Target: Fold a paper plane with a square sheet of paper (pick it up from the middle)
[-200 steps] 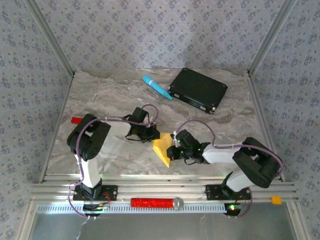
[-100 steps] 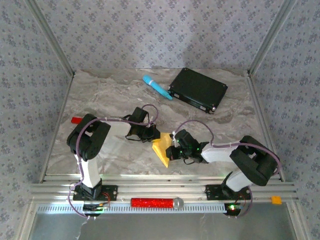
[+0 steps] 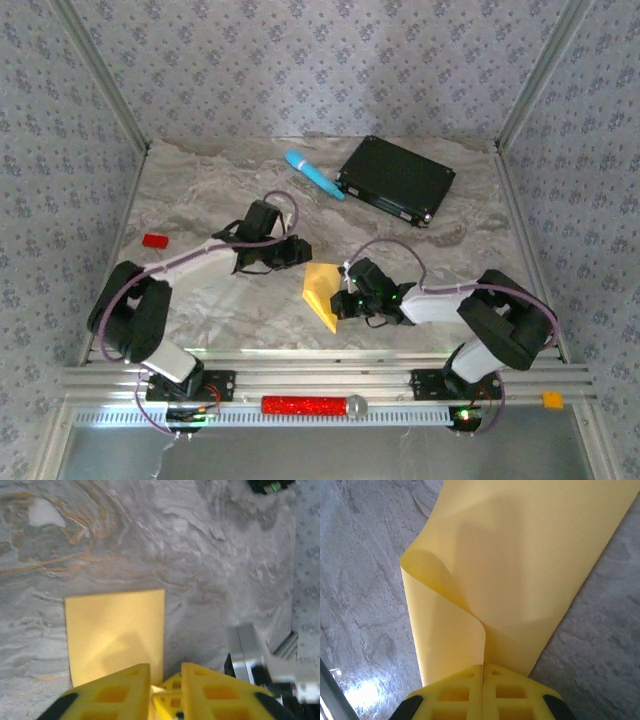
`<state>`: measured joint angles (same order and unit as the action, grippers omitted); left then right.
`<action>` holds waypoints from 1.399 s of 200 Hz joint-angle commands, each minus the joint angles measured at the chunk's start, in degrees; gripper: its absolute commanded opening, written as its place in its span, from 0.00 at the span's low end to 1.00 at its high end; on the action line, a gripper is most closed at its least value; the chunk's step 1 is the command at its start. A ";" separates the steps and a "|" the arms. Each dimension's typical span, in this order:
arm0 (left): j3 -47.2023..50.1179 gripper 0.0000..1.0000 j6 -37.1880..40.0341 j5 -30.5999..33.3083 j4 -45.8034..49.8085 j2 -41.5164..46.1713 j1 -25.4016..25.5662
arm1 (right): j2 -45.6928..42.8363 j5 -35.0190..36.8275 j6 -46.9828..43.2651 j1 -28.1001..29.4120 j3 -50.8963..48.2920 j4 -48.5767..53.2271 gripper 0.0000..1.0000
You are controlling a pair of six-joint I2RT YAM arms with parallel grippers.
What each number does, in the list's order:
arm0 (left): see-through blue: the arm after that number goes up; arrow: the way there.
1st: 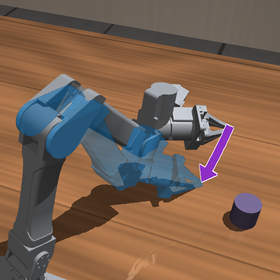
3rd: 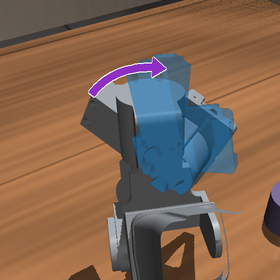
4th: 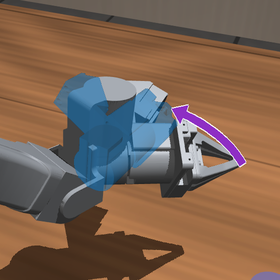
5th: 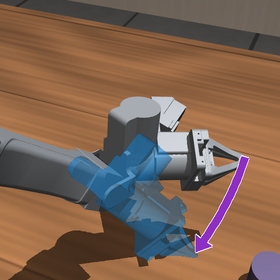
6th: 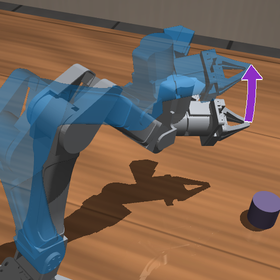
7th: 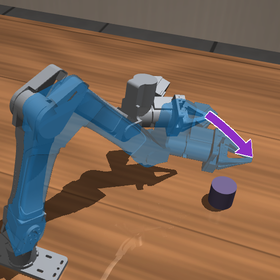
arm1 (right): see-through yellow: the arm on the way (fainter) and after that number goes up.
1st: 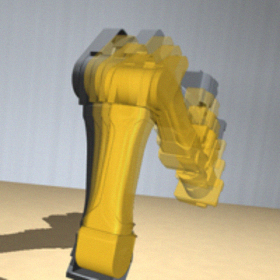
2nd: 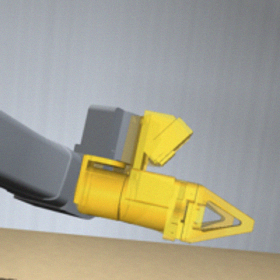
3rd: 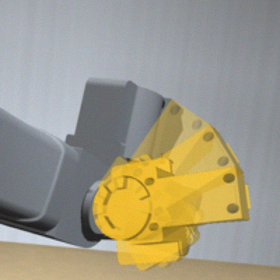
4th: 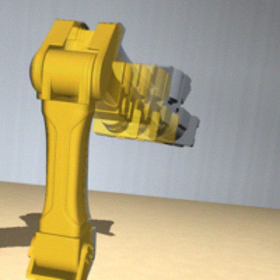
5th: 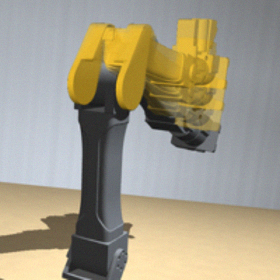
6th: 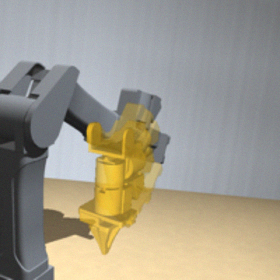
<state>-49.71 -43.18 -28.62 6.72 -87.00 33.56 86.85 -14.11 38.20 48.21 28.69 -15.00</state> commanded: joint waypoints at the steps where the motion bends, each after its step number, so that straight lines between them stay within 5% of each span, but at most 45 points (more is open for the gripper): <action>1: 5.59 0.16 -5.01 -4.98 -3.73 0.62 1.84 | 2.09 1.86 0.91 0.40 1.05 2.17 0.03; 78: 15.80 0.08 -18.31 -5.11 -19.46 2.38 6.31 | 2.85 2.37 1.42 0.57 1.43 1.93 0.03; 280: 18.90 0.09 -19.05 3.76 -16.95 -3.04 7.67 | 4.67 0.84 1.54 0.53 2.15 2.01 0.05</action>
<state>-31.86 -63.51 -27.27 -13.13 -90.87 41.01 89.60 -13.93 39.24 48.51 30.70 -16.47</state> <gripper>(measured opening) 0.097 0.052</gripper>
